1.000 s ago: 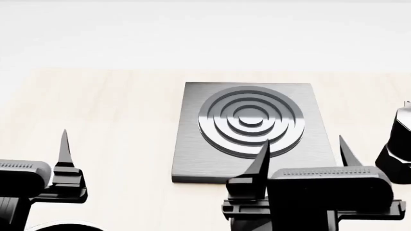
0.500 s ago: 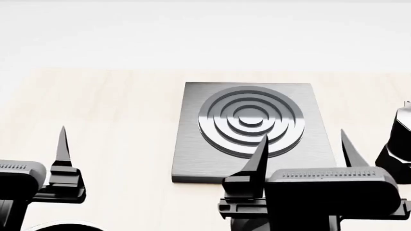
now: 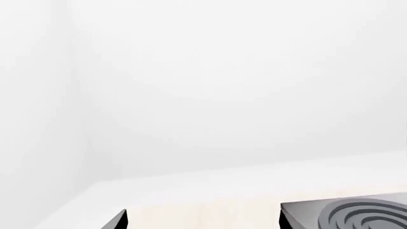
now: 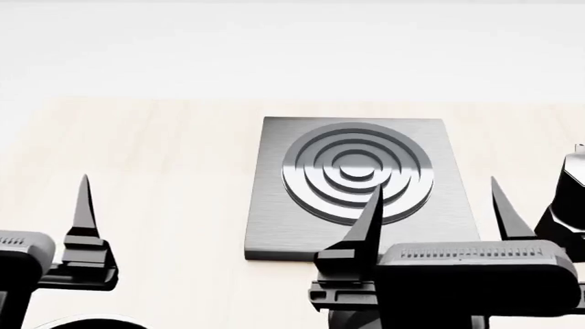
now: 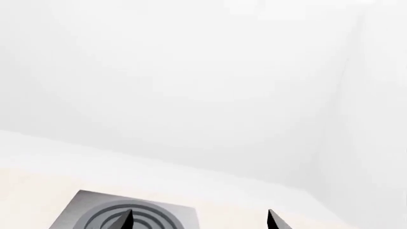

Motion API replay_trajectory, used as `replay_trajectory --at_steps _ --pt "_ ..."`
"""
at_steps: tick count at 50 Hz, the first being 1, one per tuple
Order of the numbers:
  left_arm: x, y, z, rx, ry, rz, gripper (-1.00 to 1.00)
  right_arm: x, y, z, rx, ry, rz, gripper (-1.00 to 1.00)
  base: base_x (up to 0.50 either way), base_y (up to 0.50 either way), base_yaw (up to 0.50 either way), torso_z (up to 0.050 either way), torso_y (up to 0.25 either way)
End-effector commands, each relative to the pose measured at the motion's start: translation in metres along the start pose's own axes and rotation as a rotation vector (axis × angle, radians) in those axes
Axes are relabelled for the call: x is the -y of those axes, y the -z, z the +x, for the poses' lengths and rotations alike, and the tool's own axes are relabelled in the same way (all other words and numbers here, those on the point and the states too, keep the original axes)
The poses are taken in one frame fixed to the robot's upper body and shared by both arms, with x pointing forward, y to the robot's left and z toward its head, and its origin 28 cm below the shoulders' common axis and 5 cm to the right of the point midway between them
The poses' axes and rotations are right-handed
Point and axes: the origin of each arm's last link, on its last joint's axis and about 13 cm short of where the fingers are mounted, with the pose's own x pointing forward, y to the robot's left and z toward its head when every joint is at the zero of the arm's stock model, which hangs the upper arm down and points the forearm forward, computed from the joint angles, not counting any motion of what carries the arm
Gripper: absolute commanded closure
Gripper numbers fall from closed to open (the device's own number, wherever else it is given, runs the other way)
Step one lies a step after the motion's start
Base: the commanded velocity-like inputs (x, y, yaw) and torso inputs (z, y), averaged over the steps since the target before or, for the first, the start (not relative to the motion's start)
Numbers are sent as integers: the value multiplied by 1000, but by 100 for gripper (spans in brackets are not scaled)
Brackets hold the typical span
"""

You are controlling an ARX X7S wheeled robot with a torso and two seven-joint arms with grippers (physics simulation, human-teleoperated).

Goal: Turn on the stove.

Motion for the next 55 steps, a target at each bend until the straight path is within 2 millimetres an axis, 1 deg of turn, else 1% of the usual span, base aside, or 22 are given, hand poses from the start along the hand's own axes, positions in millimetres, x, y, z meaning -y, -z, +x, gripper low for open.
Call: replay_trajectory --at_steps 1,18,37,55 --pt "-1 -8 -4 21 5 -5 -100 1 -2 -1 11 4 -8 -100 0 0 0 0 0" --pt "-1 -21 -11 59 16 -13 -100 1 -4 -2 22 7 -18 -100 0 0 0 0 0" --pt "-2 -29 -16 92 26 -15 -100 2 -7 -4 41 16 -29 -100 0 0 0 0 0" --pt "-3 -36 -21 115 35 -26 -100 4 -18 -9 82 37 -28 -100 0 0 0 0 0"
